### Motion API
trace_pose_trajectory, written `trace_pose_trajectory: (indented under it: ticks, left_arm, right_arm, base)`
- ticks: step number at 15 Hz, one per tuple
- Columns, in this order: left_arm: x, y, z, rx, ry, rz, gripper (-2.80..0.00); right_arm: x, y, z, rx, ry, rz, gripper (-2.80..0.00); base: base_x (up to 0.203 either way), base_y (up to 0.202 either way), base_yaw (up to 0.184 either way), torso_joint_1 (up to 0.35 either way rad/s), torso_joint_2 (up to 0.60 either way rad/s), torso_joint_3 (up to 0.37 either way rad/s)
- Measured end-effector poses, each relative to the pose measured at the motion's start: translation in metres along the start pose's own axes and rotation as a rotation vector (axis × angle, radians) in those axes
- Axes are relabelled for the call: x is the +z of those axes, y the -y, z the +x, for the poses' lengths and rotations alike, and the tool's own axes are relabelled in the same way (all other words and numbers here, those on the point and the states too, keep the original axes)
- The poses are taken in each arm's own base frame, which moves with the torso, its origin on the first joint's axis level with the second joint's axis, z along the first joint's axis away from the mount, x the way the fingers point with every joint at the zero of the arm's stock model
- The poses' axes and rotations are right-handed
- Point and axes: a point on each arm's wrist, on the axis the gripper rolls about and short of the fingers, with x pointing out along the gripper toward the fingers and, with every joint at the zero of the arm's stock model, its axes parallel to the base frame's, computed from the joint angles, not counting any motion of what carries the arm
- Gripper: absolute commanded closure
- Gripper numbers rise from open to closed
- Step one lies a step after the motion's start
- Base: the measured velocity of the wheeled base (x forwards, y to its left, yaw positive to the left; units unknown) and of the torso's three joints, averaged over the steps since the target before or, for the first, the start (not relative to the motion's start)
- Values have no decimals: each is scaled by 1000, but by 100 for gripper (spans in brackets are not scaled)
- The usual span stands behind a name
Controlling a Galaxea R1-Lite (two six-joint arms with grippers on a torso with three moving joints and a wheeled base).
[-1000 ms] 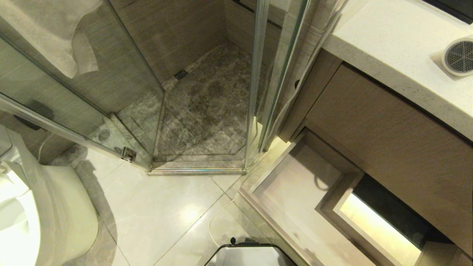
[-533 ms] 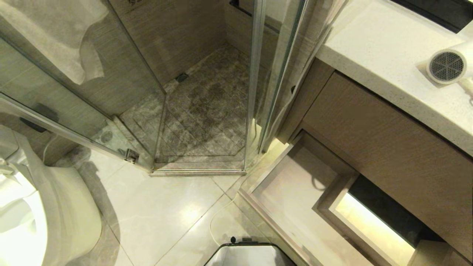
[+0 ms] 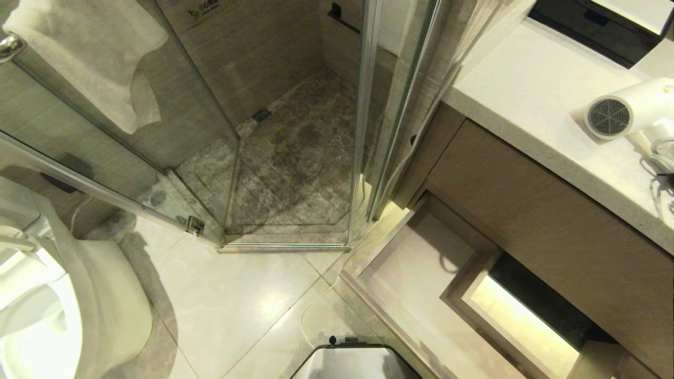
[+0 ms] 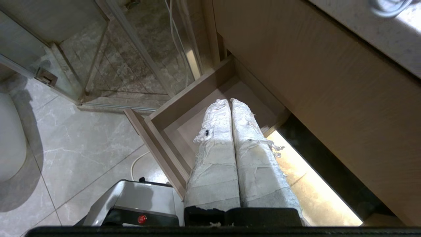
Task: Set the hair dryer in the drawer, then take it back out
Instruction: Pick up the hairdryer
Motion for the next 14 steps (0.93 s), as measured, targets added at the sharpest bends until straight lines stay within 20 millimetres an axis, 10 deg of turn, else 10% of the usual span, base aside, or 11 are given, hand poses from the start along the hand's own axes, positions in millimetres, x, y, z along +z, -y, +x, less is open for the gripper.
trace_pose_trajectory:
  ticks: [14]
  left_arm:
    - [0, 0, 0, 0, 0, 0, 0]
  right_arm:
    - [0, 0, 0, -1, 1, -1, 0]
  base:
    - [0, 0, 0, 102, -193, -93]
